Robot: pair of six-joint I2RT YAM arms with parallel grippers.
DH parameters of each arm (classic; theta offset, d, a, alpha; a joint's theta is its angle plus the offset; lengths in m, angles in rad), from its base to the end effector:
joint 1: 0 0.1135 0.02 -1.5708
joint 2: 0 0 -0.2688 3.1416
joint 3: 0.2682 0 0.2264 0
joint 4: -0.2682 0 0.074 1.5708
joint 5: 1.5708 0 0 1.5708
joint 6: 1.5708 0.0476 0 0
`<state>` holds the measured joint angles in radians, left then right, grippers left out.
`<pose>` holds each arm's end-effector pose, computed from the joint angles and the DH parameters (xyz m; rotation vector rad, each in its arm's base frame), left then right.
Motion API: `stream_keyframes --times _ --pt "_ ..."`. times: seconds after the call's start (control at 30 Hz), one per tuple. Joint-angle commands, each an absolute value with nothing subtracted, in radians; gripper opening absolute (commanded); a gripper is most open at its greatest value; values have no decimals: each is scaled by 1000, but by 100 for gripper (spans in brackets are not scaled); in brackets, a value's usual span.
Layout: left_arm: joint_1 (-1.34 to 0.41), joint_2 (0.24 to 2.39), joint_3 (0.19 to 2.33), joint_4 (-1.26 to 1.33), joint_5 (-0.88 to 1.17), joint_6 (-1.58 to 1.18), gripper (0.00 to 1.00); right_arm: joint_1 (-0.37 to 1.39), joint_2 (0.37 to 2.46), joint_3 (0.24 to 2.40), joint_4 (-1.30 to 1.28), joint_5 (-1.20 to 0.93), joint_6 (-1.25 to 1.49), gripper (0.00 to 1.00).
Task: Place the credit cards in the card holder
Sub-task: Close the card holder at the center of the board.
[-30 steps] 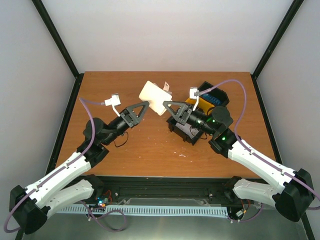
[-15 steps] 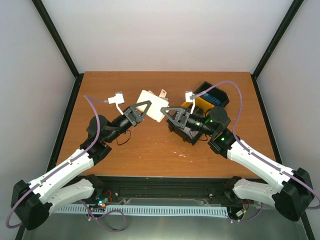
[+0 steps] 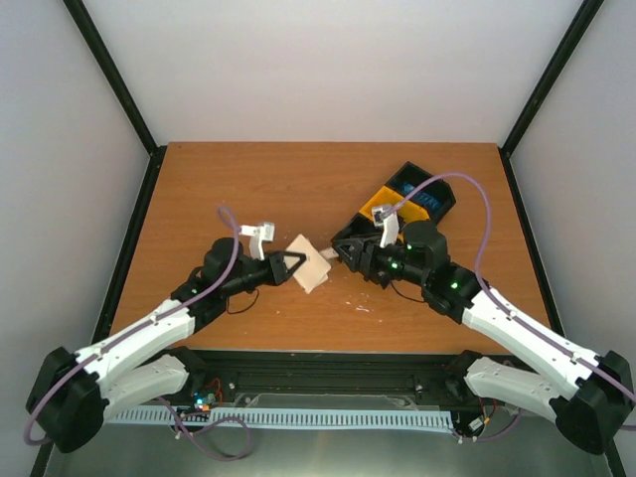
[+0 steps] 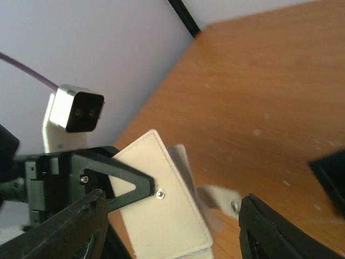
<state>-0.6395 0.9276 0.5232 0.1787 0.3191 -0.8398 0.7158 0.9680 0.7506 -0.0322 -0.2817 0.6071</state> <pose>0.1510 -0.1309 0.2712 0.0546 1.9964 -1.2988 0.1496 0.1476 0.3168 -0.3233 1.9528 1.1592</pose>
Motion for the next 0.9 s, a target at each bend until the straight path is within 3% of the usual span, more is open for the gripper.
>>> stream_keyframes --times 0.0,0.3,0.6,0.63,0.77,0.87 --pt "-616 1001 508 96 525 -733 1 716 1033 758 -227 -216 466 66" --pt "-583 1247 480 261 697 -678 2 739 1177 754 -319 -238 463 60" --pt "-577 1532 542 342 737 -637 3 782 1256 741 -398 -78 503 53" --pt "-577 1549 550 330 734 -631 5 782 1260 734 -397 -76 508 52" --pt "-577 1582 586 230 667 -609 36 785 1268 703 -375 -96 522 52" --pt "-577 1564 605 122 560 -606 54 787 1276 686 -357 -121 527 52"
